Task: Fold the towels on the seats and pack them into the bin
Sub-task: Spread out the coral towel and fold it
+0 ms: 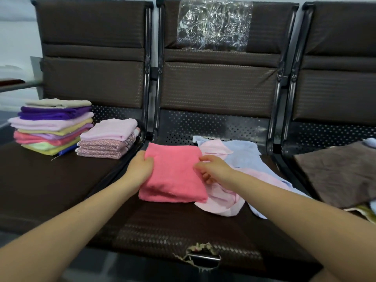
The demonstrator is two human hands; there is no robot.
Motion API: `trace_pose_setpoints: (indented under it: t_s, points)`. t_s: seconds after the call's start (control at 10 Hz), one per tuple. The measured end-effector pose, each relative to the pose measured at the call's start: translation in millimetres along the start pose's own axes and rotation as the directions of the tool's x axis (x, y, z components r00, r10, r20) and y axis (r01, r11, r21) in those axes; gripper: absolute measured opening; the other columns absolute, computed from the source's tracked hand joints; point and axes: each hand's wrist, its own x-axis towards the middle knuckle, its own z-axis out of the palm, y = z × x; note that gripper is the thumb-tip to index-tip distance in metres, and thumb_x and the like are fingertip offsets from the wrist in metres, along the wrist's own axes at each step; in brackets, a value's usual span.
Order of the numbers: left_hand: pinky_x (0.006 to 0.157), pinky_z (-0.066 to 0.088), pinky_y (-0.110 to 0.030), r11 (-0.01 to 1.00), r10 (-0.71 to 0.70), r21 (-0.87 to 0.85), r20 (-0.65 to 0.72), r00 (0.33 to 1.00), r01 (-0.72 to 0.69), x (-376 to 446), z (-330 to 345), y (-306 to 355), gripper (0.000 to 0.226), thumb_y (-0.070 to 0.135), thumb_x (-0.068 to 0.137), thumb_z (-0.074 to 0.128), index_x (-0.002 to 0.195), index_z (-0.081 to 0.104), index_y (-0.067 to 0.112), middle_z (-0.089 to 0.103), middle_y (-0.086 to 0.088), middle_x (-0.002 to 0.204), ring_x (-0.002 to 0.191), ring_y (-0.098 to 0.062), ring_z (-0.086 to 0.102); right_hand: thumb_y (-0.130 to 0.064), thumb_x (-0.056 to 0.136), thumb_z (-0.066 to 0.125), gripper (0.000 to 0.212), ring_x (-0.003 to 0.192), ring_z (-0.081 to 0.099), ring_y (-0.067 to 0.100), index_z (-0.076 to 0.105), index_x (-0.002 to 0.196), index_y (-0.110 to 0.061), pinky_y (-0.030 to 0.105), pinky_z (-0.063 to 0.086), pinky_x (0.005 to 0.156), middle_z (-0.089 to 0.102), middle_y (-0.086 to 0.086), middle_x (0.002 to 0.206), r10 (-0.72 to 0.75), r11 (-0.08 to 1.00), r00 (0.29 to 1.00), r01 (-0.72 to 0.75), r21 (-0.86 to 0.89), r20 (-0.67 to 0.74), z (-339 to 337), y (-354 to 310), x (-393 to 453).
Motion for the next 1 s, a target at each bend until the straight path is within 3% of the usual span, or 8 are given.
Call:
trace_pose_setpoints:
  t_s: [0.2,0.3,0.4,0.5,0.6,0.7,0.9,1.0]
  points:
    - [0.091,0.042,-0.032,0.953,-0.131,0.285,0.086,0.988,0.102,-7,-10,-26,0.031,0.011,0.090,0.047,0.117,0.061,0.004,0.061,-0.020,0.122,0.113,-0.033,0.056,-0.025,0.089,0.062,0.052,0.068,0.054,0.015,0.046,0.138,-0.019,0.025,0.045,0.058,0.060,0.003,0.092,-0.062,0.986,0.996,0.053,-0.155,-0.059,6,-1,1]
    - [0.086,0.044,-0.033,0.969,-0.131,0.221,0.067,0.989,0.113,-4,-12,-21,0.027,0.012,0.091,0.049,0.105,0.068,-0.002,0.065,-0.023,0.111,0.108,-0.035,0.059,-0.028,0.085,0.064,0.056,0.083,0.058,0.022,0.046,0.135,-0.011,0.033,0.049,0.068,0.063,0.011,0.112,-0.049,0.988,0.989,0.028,-0.152,-0.136,8,-2,3]
    - [0.088,0.041,-0.034,0.955,-0.270,-0.100,0.104,0.957,0.281,-1,-12,-14,0.035,0.020,0.093,0.055,0.121,0.060,0.000,0.055,-0.024,0.128,0.109,-0.029,0.055,-0.028,0.083,0.067,0.052,0.096,0.060,0.026,0.050,0.127,-0.005,0.039,0.054,0.079,0.061,0.011,0.112,0.105,0.993,0.991,-0.100,0.062,-0.085,14,-2,0]
    - [0.085,0.042,-0.031,0.796,-0.355,-0.384,0.329,0.875,0.468,-3,-13,-7,0.043,0.035,0.092,0.059,0.127,0.056,0.010,0.057,-0.011,0.123,0.098,-0.022,0.057,-0.024,0.086,0.070,0.035,0.100,0.058,0.027,0.051,0.111,-0.011,0.042,0.049,0.092,0.061,0.008,0.102,0.229,0.900,0.970,-0.244,0.361,0.086,20,-4,-10]
    - [0.065,0.054,-0.028,0.689,-0.429,-0.339,0.522,0.737,0.641,-9,-12,-8,0.041,0.047,0.087,0.062,0.109,0.066,0.013,0.070,-0.010,0.086,0.073,-0.023,0.066,-0.025,0.088,0.068,0.021,0.082,0.061,0.026,0.054,0.098,-0.012,0.035,0.051,0.069,0.064,0.011,0.090,0.222,0.852,0.962,-0.270,0.450,0.158,24,-5,-19]
    - [0.058,0.052,-0.027,0.687,-0.421,-0.293,0.585,0.693,0.665,-13,-6,-9,0.036,0.046,0.083,0.066,0.103,0.067,0.016,0.070,-0.009,0.075,0.065,-0.023,0.065,-0.024,0.094,0.059,0.020,0.074,0.064,0.024,0.058,0.103,-0.006,0.029,0.055,0.059,0.066,0.013,0.086,0.156,0.857,0.972,-0.223,0.465,0.178,26,-14,-27]
    - [0.066,0.053,-0.029,0.722,-0.225,-0.500,0.484,0.845,0.479,2,-41,12,0.019,0.027,0.090,0.062,0.103,0.064,0.012,0.069,-0.011,0.089,0.077,-0.023,0.064,-0.025,0.096,0.053,0.016,0.062,0.065,0.015,0.060,0.090,-0.012,0.022,0.056,0.053,0.064,0.006,0.082,0.006,0.905,0.987,-0.073,0.419,0.160,25,-48,-23]
    - [0.067,0.053,-0.029,0.746,-0.181,-0.505,0.475,0.861,0.435,18,-69,19,0.023,0.026,0.092,0.059,0.107,0.060,0.008,0.067,-0.014,0.089,0.076,-0.024,0.064,-0.020,0.095,0.056,0.017,0.086,0.066,0.026,0.062,0.096,-0.004,0.035,0.055,0.075,0.068,0.015,0.095,-0.023,0.886,0.996,-0.022,0.463,0.090,39,-80,3]
